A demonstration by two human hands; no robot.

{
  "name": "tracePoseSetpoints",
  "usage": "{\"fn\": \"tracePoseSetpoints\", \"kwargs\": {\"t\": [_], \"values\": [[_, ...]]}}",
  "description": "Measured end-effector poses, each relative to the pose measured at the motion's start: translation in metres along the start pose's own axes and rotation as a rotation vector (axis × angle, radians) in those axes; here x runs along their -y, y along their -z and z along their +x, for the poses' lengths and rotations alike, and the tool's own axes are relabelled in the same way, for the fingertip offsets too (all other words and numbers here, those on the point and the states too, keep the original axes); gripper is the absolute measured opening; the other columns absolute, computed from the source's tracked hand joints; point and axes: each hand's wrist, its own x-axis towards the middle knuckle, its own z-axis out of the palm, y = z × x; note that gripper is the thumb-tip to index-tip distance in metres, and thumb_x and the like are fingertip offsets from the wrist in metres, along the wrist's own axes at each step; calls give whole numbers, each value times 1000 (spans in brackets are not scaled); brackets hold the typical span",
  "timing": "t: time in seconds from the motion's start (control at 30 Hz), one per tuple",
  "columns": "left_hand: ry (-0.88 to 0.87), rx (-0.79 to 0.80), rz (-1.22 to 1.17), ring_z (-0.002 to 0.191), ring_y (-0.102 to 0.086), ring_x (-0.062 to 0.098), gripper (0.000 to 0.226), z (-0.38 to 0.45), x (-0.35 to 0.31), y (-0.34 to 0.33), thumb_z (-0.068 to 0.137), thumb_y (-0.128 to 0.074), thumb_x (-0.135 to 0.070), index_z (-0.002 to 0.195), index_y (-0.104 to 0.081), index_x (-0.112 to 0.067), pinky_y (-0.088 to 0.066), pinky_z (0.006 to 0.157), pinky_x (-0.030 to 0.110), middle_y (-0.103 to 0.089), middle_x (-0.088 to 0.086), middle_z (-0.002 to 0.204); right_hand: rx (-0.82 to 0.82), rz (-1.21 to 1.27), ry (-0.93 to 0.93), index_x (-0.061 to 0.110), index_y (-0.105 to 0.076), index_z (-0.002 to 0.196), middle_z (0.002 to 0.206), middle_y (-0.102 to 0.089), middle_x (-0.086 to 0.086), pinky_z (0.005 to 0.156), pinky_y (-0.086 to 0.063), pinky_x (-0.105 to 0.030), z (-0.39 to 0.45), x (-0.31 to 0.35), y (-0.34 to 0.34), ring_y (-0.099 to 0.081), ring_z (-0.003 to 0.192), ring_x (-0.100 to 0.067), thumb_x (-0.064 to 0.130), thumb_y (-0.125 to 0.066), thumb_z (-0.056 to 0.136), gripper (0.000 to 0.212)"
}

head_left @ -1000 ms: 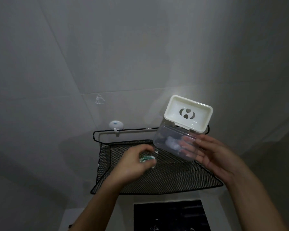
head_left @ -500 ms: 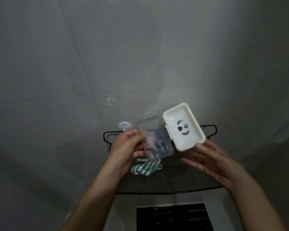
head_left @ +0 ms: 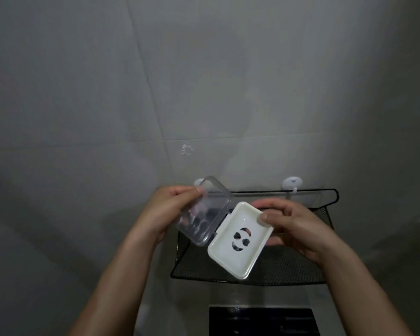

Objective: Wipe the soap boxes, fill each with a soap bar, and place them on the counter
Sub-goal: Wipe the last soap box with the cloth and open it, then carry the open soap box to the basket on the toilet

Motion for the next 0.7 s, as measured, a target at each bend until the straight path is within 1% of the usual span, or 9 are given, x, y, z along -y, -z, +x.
{"fn": "tracePoseSetpoints", "kwargs": {"t": [0.07,0.13,0.17,0.23,0.33,0.47,0.53,0.6,0.7], "values": [[-15,-105,-6,65,-63,13,34,-8,4,10,78,-71,-44,96,-77,-16,-47,52,19,-74,7,84,33,8,4,9,-71,114,100,-74,-18,61,-61,-36,9,1,-8,-73,84,-24,-2,-61,91,28],[-84,-272,65,72,-68,7,22,-20,9,20,89,-68,-36,108,-70,-25,-50,55,19,-75,-1,88,61,41,16,10,-71,115,99,-73,-18,61,-60,-36,19,2,-17,-73,82,-24,-3,-59,91,30],[-121,-339,88,75,-69,7,24,-28,12,24,91,-67,-33,115,-66,-29,-52,58,20,-73,-1,90,77,61,21,11,-70,116,100,-73,-18,62,-61,-38,24,4,-22,-73,82,-25,-4,-59,90,32],[-162,-445,94,78,-71,9,39,-47,18,26,93,-67,-27,130,-55,-30,-54,62,21,-69,3,98,125,101,27,13,-70,117,102,-73,-18,67,-62,-44,35,7,-32,-73,85,-28,-6,-59,89,36],[-169,-560,100,85,-72,12,57,-75,27,19,93,-66,-23,143,-42,-33,-56,67,22,-69,-1,105,227,125,27,19,-70,119,106,-72,-19,73,-62,-49,48,12,-50,-73,92,-34,-11,-59,87,45],[-174,-682,31,86,-71,11,67,-101,35,-2,92,-67,-13,146,-37,-37,-56,70,21,-72,1,103,383,87,11,28,-65,127,103,-72,-17,69,-62,-42,59,16,-70,-73,91,-33,-15,-58,85,61],[-172,-749,11,84,-71,11,69,-114,35,-12,85,-66,-17,145,-39,-38,-53,70,17,-72,2,102,471,45,2,32,-63,130,104,-72,-16,69,-62,-40,59,16,-78,-74,92,-32,-16,-57,85,66],[-171,-808,-15,85,-71,15,73,-126,34,-19,78,-62,-16,144,-41,-37,-53,72,18,-73,1,103,557,-10,3,36,-60,133,109,-71,-16,72,-61,-41,58,15,-84,-73,96,-33,-16,-58,85,71],[-164,-918,-35,80,-68,12,70,-146,37,-30,86,-62,1,145,-44,-31,-51,70,18,-73,5,101,666,-98,15,42,-59,133,104,-71,-9,75,-61,-42,53,11,-95,-73,93,-27,-14,-58,87,73]]}}
